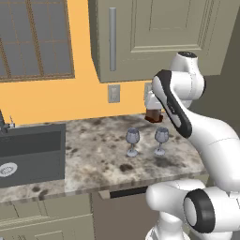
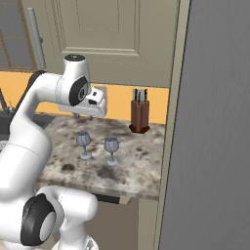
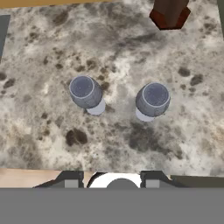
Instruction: Retrieve the wine glasses from the counter and place one next to each plate.
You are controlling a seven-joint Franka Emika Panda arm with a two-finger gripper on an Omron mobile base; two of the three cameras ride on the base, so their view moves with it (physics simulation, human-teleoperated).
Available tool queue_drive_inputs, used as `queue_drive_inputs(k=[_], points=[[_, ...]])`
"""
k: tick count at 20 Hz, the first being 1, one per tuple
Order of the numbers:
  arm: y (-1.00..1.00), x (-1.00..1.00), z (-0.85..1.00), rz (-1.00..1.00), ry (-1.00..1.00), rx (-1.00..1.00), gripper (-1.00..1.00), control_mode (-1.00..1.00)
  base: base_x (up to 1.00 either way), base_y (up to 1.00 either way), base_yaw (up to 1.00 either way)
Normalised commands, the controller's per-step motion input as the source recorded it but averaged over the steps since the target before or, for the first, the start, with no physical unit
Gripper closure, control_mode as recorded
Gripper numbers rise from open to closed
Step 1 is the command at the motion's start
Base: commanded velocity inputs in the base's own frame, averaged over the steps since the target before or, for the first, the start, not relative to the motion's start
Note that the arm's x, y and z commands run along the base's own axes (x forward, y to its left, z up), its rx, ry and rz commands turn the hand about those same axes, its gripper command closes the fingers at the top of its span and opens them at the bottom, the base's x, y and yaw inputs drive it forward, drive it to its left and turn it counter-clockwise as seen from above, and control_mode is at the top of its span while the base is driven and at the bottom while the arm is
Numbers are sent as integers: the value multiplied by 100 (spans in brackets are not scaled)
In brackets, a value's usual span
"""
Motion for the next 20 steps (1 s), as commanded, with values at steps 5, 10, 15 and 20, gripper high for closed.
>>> queue_drive_inputs(k=[5, 10, 15, 20], points=[[-10, -3, -4, -1, 0, 0, -100, -100, 0, 0, 0], [6, -38, -2, -16, -13, 0, -100, -100, 0, 0, 0], [0, -37, 0, -24, -13, 0, -100, -100, 0, 0, 0], [0, -5, 0, -31, -8, 5, -100, -100, 0, 0, 0]])
